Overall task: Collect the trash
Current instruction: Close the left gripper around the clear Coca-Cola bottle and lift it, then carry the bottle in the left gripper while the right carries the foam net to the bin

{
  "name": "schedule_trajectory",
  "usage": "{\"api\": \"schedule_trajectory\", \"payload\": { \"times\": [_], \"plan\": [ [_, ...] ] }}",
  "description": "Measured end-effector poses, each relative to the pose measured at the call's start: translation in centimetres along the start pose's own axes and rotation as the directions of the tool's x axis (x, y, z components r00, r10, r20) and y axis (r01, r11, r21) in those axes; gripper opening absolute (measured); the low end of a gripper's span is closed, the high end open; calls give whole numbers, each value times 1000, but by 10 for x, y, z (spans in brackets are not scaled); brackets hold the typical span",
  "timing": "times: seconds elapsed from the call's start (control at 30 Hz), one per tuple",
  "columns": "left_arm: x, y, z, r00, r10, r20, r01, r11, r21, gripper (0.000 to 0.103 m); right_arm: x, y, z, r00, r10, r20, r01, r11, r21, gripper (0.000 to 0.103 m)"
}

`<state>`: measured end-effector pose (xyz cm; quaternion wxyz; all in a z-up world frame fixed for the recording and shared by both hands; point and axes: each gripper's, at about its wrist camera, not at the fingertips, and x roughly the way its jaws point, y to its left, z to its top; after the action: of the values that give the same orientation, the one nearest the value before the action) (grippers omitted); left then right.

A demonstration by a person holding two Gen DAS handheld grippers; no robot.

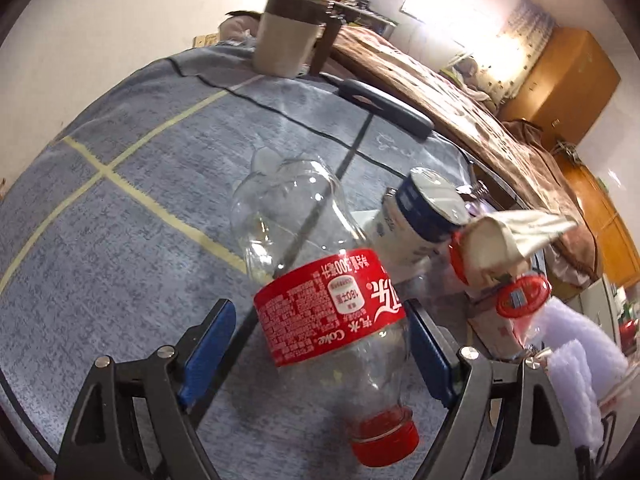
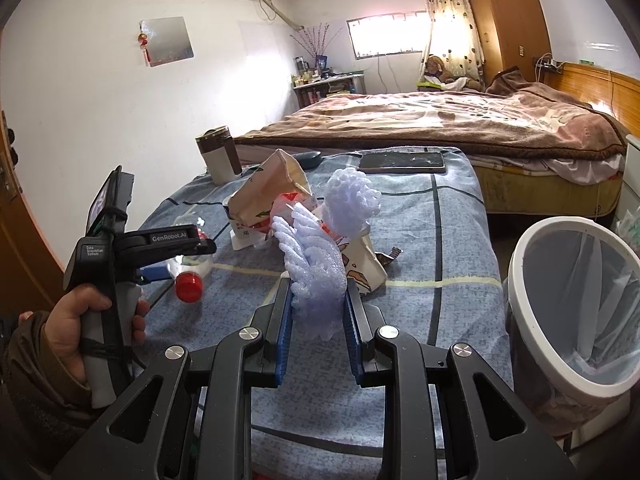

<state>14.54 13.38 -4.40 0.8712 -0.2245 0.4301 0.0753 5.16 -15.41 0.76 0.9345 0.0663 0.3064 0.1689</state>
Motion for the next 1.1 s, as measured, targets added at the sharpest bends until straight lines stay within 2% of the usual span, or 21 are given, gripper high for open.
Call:
{"api": "schedule_trajectory", "payload": {
  "times": [0.13, 0.27, 0.3, 0.37, 0.57, 0.7, 0.97, 1.1],
  "plan": [
    [-5, 3, 5, 999, 24, 41, -24, 1000, 2, 86, 2, 3, -1, 1000, 2, -5, -2, 1000, 0, 26],
    [8, 8, 8, 1000, 26, -8, -26, 1000, -16, 85, 4, 5, 0, 1000, 5, -7, -5, 1000, 0, 26],
    [7, 9, 8, 1000, 25, 5, -25, 1000, -14, 84, 4, 6, 0, 1000, 4, -7, -4, 1000, -2, 26],
    [6, 7, 7, 1000, 16, 12, -16, 1000, 1, 76, 5, 6, 1, 1000, 0, -8, 0, 1000, -2, 26],
    [-2, 1, 1, 999, 21, 37, -23, 997, 69, 75, 4, 6, 1, 1000, 0, -2, 0, 1000, 5, 26],
    [-11, -7, -5, 999, -10, 42, 5, 993, 117, 75, 3, 9, 1, 1000, 6, 2, -6, 1000, 0, 26],
    [-44, -27, -20, 996, -22, 86, 1, 974, 228, 75, -9, 10, 5, 999, -6, 42, 6, 1000, 7, 26],
    [-56, -37, -25, 995, -47, 90, 22, 965, 260, 75, -19, 9, 8, 997, -20, 69, 20, 1000, 8, 26]
  ]
}}
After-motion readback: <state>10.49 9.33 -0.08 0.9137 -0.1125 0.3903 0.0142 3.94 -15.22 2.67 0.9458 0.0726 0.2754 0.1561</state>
